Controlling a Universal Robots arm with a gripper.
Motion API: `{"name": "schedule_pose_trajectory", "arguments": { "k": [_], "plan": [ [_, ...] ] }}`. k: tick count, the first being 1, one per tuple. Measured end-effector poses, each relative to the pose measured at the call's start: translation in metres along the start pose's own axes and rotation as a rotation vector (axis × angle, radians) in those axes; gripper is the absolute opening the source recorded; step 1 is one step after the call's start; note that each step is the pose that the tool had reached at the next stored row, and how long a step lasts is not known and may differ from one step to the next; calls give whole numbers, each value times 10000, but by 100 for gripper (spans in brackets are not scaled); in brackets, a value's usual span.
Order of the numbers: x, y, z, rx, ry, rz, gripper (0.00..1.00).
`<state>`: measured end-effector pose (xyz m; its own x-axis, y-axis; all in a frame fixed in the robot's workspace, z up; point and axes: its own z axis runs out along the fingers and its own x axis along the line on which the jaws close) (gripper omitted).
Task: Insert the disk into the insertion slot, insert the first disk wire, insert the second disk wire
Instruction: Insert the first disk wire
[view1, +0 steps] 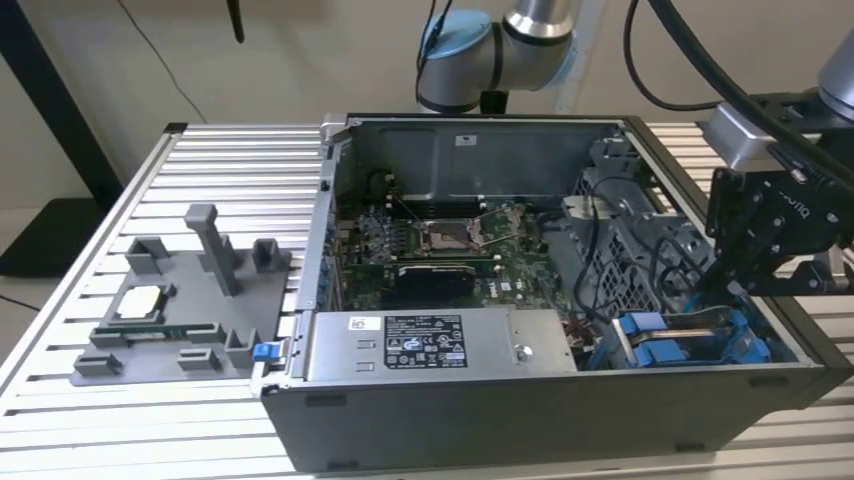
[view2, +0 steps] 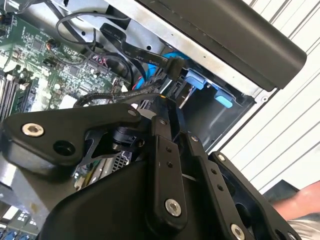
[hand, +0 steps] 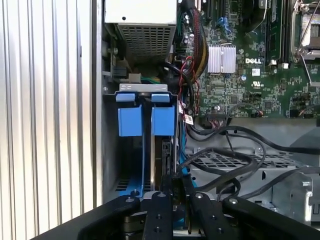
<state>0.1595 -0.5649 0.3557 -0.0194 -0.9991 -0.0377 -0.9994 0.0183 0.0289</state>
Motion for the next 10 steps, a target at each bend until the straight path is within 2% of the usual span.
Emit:
{"name": "schedule_pose_trajectory", "arguments": {
  "k": [10],
  "plan": [
    [31, -12, 44, -18, 3, -6, 0]
  ]
}}
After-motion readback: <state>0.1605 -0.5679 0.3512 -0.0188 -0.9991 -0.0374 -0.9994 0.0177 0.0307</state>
